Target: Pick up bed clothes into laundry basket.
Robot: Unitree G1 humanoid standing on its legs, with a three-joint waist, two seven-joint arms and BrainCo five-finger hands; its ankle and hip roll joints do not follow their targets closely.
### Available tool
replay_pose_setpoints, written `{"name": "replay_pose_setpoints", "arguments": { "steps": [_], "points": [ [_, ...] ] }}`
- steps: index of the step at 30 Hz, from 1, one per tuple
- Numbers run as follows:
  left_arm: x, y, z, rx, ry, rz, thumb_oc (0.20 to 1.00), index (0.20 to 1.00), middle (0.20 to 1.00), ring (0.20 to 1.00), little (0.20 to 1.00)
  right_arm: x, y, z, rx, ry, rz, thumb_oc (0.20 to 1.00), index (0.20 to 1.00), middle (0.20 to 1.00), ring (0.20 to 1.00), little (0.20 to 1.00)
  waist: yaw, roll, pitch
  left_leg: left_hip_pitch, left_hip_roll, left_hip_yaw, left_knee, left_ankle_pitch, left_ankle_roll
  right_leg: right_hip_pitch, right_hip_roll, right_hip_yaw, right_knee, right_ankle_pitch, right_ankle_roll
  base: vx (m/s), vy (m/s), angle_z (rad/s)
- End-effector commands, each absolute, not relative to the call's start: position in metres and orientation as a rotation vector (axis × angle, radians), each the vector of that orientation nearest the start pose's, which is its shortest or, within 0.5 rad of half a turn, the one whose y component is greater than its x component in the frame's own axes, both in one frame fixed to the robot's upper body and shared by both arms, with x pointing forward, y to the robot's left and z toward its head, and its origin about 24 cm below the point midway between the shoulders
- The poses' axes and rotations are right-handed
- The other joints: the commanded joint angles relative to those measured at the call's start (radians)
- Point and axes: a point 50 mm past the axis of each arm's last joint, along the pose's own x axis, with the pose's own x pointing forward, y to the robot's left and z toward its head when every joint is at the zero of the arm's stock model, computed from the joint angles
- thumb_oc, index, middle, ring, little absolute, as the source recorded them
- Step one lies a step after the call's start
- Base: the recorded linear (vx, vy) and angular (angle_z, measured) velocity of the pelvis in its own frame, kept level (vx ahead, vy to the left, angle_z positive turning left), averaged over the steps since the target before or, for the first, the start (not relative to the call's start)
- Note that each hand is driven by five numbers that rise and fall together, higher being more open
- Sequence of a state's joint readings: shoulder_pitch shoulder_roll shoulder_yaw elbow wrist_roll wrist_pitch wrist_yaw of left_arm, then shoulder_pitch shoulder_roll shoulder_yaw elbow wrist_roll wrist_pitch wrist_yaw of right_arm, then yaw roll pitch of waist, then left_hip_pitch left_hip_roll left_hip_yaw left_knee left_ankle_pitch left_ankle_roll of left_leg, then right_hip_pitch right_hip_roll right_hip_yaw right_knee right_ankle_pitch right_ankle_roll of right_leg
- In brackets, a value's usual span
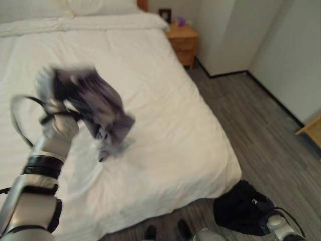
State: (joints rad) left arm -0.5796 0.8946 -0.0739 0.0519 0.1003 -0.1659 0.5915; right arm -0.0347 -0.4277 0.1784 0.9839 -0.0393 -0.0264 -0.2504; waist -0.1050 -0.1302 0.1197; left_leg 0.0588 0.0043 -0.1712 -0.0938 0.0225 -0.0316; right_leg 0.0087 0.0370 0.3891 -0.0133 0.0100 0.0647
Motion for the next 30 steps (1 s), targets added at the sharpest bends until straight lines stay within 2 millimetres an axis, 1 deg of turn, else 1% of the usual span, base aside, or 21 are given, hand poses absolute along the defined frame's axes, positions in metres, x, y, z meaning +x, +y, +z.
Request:
{"name": "replay_pose_setpoints", "arguments": {
  "steps": [1,2,3,4,5,6,7,10,11,12,15,19,20,21,22,23,24,25,26,27,30],
  "points": [
    [0.272,0.264,0.230,0.634,-0.868,0.600,0.200,0.200,0.200,0.200,0.200,0.156,-0.293,-0.083,-0.665,0.691,-0.246,0.200,0.200,0.200,0.200,0.200,-0.048,-0.010,-0.071,0.015,-0.027,0.056,0.007,-0.127,0.022,-0.090,-0.037,-0.049,-0.011,0.135,0.106,-0.11,-0.042,-0.66],
    [0.271,0.264,0.229,0.633,-0.865,0.598,0.200,0.200,0.200,0.200,0.200,0.155,-0.294,-0.082,-0.666,0.696,-0.246,0.200,0.200,0.200,0.200,0.200,-0.046,-0.006,-0.077,0.017,-0.026,0.058,0.007,-0.136,0.024,-0.088,-0.037,-0.049,-0.014,0.129,0.105,-0.16,-0.038,-0.73],
    [0.267,0.263,0.229,0.592,-0.881,0.607,0.200,0.200,0.200,0.200,0.200,0.163,-0.295,-0.066,-0.687,0.598,-0.259,0.200,0.200,0.200,0.200,0.200,-0.058,-0.001,-0.067,0.024,-0.019,0.086,0.007,-0.129,0.025,-0.107,-0.039,-0.083,0.010,0.140,0.109,-0.09,0.004,-0.56],
    [0.263,0.258,0.227,0.555,-0.884,0.597,0.200,0.200,0.200,0.200,0.200,0.175,-0.295,-0.044,-0.706,0.478,-0.279,0.200,0.200,0.200,0.200,0.200,-0.054,0.022,-0.059,0.032,0.003,0.125,0.007,-0.140,0.025,-0.121,-0.064,-0.177,0.028,0.113,0.106,-0.12,-0.005,-0.76],
    [0.263,0.258,0.227,0.555,-0.883,0.597,0.200,0.200,0.200,0.200,0.200,0.175,-0.295,-0.043,-0.707,0.479,-0.279,0.200,0.200,0.200,0.200,0.200,-0.053,0.023,-0.060,0.033,0.004,0.125,0.007,-0.142,0.025,-0.120,-0.063,-0.178,0.028,0.112,0.106,-0.27,-0.024,-1.54],
    [0.254,0.245,0.230,0.516,-0.931,0.549,0.200,0.200,0.200,0.200,0.200,0.199,-0.293,0.013,-0.790,0.186,-0.334,0.200,0.200,0.200,0.200,0.200,-0.049,0.066,-0.049,0.042,0.061,0.240,0.007,-0.136,0.005,-0.104,-0.171,-0.466,0.045,0.053,0.065,-0.23,-0.036,-1.68],
    [0.254,0.244,0.229,0.514,-0.930,0.548,0.200,0.200,0.200,0.200,0.200,0.198,-0.294,0.013,-0.793,0.188,-0.336,0.200,0.200,0.200,0.200,0.200,-0.048,0.069,-0.049,0.044,0.063,0.240,0.007,-0.138,0.004,-0.101,-0.170,-0.468,0.045,0.052,0.065,-0.28,-0.078,-1.84],
    [0.244,0.240,0.220,0.481,-0.929,0.546,0.200,0.200,0.200,0.200,0.200,0.212,-0.293,0.057,-0.856,-0.016,-0.390,0.200,0.200,0.200,0.200,0.200,-0.031,0.091,-0.057,0.065,0.100,0.333,0.007,-0.141,0.000,-0.075,-0.229,-0.569,0.044,0.055,0.069,-0.15,-0.154,-1.09],
    [0.237,0.245,0.217,0.470,-0.925,0.578,0.200,0.200,0.200,0.200,0.200,0.224,-0.289,0.087,-0.865,-0.158,-0.429,0.200,0.200,0.200,0.200,0.200,-0.008,0.106,-0.061,0.080,0.120,0.392,0.007,-0.139,-0.004,-0.063,-0.278,-0.661,0.051,0.063,0.072,-0.09,-0.154,-1.41],
    [0.237,0.246,0.217,0.469,-0.925,0.581,0.200,0.200,0.200,0.200,0.200,0.224,-0.289,0.087,-0.867,-0.159,-0.428,0.200,0.200,0.200,0.200,0.200,-0.005,0.108,-0.059,0.083,0.120,0.399,0.007,-0.140,-0.004,-0.063,-0.276,-0.655,0.049,0.065,0.073,-0.04,-0.185,-2.08],
    [0.229,0.255,0.212,0.504,-0.902,0.638,0.200,0.200,0.200,0.200,0.200,0.247,-0.261,0.147,-0.828,-0.473,-0.420,0.200,0.200,0.200,0.200,0.200,0.039,0.128,-0.069,0.138,0.155,0.535,0.007,-0.155,-0.020,-0.050,-0.324,-0.811,0.001,0.094,0.085,0.08,-0.204,-1.84],
    [0.233,0.254,0.210,0.504,-0.896,0.644,0.200,0.200,0.200,0.200,0.200,0.254,-0.243,0.165,-0.774,-0.581,-0.390,0.200,0.200,0.200,0.200,0.200,0.036,0.127,-0.081,0.166,0.196,0.575,0.018,-0.134,-0.055,-0.038,-0.274,-0.768,-0.049,0.085,0.082,0.18,-0.274,-1.29],
    [0.234,0.254,0.209,0.498,-0.886,0.642,0.200,0.200,0.200,0.200,0.200,0.259,-0.231,0.177,-0.751,-0.644,-0.332,0.200,0.200,0.200,0.200,0.200,0.039,0.137,-0.070,0.155,0.247,0.559,0.132,-0.063,-0.082,-0.033,-0.230,-0.733,-0.058,0.065,0.063,0.22,-0.383,-0.40],
    [0.234,0.253,0.204,0.462,-0.869,0.640,0.200,0.200,0.200,0.200,0.200,0.262,-0.222,0.185,-0.752,-0.687,-0.288,0.200,0.200,0.200,0.200,0.200,0.078,0.124,-0.032,0.059,0.277,0.446,0.341,0.033,-0.075,-0.008,-0.189,-0.684,-0.066,0.044,0.025,0.21,-0.389,-0.63],
    [0.234,0.253,0.205,0.461,-0.870,0.639,0.200,0.200,0.200,0.200,0.200,0.262,-0.223,0.185,-0.752,-0.687,-0.288,0.200,0.200,0.200,0.200,0.200,0.075,0.127,-0.032,0.044,0.283,0.437,0.361,0.026,-0.077,-0.010,-0.186,-0.689,-0.065,0.043,0.022,0.10,-0.327,-0.96],
    [0.232,0.252,0.201,0.418,-0.860,0.636,0.200,0.200,0.200,0.200,0.200,0.263,-0.221,0.186,-0.764,-0.693,-0.272,0.200,0.200,0.200,0.200,0.200,0.100,0.106,-0.019,-0.014,0.281,0.364,0.431,0.059,-0.065,0.001,-0.185,-0.666,-0.074,0.037,0.008,0.20,-0.235,-1.42],
    [0.229,0.251,0.190,0.383,-0.818,0.629,0.200,0.200,0.200,0.200,0.200,0.267,-0.219,0.186,-0.793,-0.685,-0.245,0.200,0.200,0.200,0.200,0.200,0.160,0.082,-0.004,-0.119,0.157,0.218,0.509,-0.022,-0.029,0.023,-0.184,-0.612,-0.074,0.013,0.003,0.19,-0.215,-1.21],
    [0.229,0.251,0.190,0.381,-0.818,0.628,0.200,0.200,0.200,0.200,0.200,0.267,-0.219,0.186,-0.793,-0.686,-0.245,0.200,0.200,0.200,0.200,0.200,0.159,0.080,-0.005,-0.129,0.151,0.218,0.517,-0.021,-0.024,0.018,-0.190,-0.612,-0.074,0.017,0.005,0.24,-0.136,-1.39],
    [0.227,0.251,0.185,0.374,-0.798,0.630,0.200,0.200,0.200,0.200,0.200,0.268,-0.218,0.187,-0.804,-0.685,-0.234,0.200,0.200,0.200,0.200,0.200,0.183,0.076,0.003,-0.168,0.106,0.178,0.532,-0.048,-0.018,0.028,-0.188,-0.581,-0.074,0.010,0.010,0.27,-0.027,-1.04],
    [0.224,0.252,0.177,0.359,-0.765,0.633,0.200,0.200,0.200,0.200,0.200,0.270,-0.214,0.186,-0.803,-0.683,-0.209,0.200,0.200,0.200,0.200,0.200,0.217,0.075,0.015,-0.213,0.069,0.139,0.473,-0.064,-0.018,0.041,-0.192,-0.536,-0.074,0.001,0.019,0.30,-0.038,-0.83],
    [0.222,0.254,0.167,0.353,-0.711,0.629,0.200,0.200,0.200,0.200,0.200,0.271,-0.214,0.180,-0.812,-0.656,-0.190,0.200,0.200,0.200,0.200,0.200,0.248,0.079,0.012,-0.228,0.016,0.142,0.342,-0.080,-0.003,0.065,-0.185,-0.502,-0.074,-0.026,0.028,0.33,0.002,-0.68]
  ]
}}
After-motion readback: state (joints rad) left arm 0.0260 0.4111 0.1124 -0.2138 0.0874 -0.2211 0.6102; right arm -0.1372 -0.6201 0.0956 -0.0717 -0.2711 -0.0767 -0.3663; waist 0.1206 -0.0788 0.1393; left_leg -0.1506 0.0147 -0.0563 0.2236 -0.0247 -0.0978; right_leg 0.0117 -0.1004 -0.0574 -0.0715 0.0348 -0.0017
